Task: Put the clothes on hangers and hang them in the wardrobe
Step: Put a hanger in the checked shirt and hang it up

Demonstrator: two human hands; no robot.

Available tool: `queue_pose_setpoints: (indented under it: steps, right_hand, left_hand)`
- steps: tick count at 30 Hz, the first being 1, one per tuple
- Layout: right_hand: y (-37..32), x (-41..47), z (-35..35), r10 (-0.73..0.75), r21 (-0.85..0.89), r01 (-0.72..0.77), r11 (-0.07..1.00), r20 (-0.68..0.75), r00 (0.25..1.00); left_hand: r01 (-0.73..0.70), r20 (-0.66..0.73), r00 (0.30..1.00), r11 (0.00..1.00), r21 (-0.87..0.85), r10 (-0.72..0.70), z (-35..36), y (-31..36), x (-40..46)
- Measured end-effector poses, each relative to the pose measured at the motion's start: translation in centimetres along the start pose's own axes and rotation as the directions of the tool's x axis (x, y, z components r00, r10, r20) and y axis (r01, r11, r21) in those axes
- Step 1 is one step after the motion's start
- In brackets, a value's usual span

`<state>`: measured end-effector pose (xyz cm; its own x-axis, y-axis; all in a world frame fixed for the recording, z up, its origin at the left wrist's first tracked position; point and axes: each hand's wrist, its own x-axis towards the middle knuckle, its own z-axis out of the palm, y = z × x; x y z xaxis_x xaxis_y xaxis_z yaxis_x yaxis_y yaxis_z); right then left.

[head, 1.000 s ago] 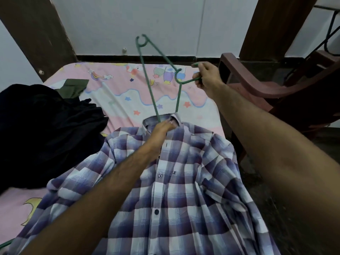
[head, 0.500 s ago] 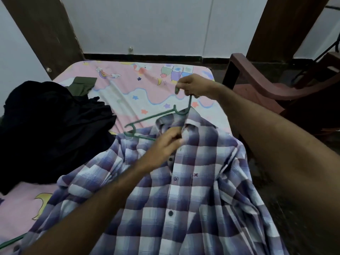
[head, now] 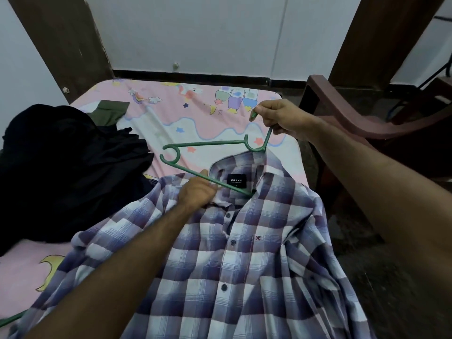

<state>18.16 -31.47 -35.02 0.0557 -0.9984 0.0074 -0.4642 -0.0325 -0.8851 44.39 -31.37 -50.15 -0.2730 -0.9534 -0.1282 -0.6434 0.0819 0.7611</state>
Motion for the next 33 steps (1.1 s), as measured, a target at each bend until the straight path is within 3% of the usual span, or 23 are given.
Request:
queue_pose_setpoints:
  steps: [3,7,12,15,18,21,25,27,30,33]
  right_hand:
    - [-1.1,-0.9,-0.4,-0.073,-0.192,0.063,0.979,-0.048,0.996]
    - [-1.0,-2.7,0.2,-0.142,-0.405,0.117,0.907,-0.031,0.989]
    - [-1.1,-4.1,0.6,-0.188,-0.447,0.165,0.879,-0.008,0.982]
    - [-1.7,-4.7,-0.1,-0.186,-0.434,0.189,0.881,0.051,0.981]
    - [-2.0,-5.0,0.3,-0.195,-0.465,0.205,0.861,0.069,0.978]
    - [-2.2,-5.1,0.8,-0.183,-0.492,0.185,0.851,0.052,0.982]
    - [-2.4,-4.7,2.6,-0.140,-0.506,0.155,0.848,0.067,0.988]
    - [-2.1,-3.9,4.4,-0.103,-0.536,0.150,0.831,0.116,0.988]
    - [-1.5,-1.4,6.5,-0.021,-0.620,0.139,0.772,0.194,0.981]
    - [-0.6,2.5,6.8,0.074,-0.687,-0.021,0.726,0.049,0.996]
  left_hand:
    - [-0.026,-0.084,0.996,0.999,-0.018,0.025,-2.4,-1.5,1.2]
    - [-0.033,-0.123,0.992,0.973,-0.230,0.005,-6.9,-4.3,1.4]
    - [-0.027,-0.175,0.984,0.969,-0.244,-0.017,-8.7,-4.1,1.4]
    - [0.066,-0.076,0.992,0.942,-0.328,-0.096,-9.3,-2.2,1.3]
    - [0.128,-0.038,0.989,0.958,-0.258,-0.142,-10.4,-1.5,1.6]
    - [0.044,-0.170,0.984,0.998,-0.049,-0.052,-11.3,-0.8,1.0]
    - [-0.169,-0.316,0.916,0.952,0.256,0.248,-11.9,1.8,-0.6]
    - [-0.226,-0.349,0.888,0.945,0.238,0.300,-12.0,3.3,-1.0]
    - [-0.252,-0.374,0.891,0.966,0.061,0.256,-11.4,5.3,-1.2]
    - [-0.241,-0.319,0.923,0.970,-0.040,0.216,-9.5,5.9,-0.8]
